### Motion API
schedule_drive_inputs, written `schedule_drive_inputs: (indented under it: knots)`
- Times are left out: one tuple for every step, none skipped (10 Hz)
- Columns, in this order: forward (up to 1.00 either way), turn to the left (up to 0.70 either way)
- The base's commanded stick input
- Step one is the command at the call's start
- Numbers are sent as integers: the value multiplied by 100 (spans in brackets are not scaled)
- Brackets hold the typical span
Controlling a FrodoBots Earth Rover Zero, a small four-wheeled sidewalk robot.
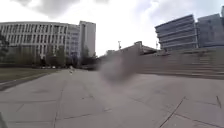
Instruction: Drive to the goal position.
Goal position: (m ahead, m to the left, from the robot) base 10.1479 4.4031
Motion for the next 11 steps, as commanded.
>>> schedule_drive_inputs:
  knots:
    - [70,0]
    - [70,0]
    - [70,0]
    - [70,0]
    - [70,0]
    - [70,0]
    - [70,0]
    - [70,0]
    - [70,0]
    - [70,0]
    - [70,0]
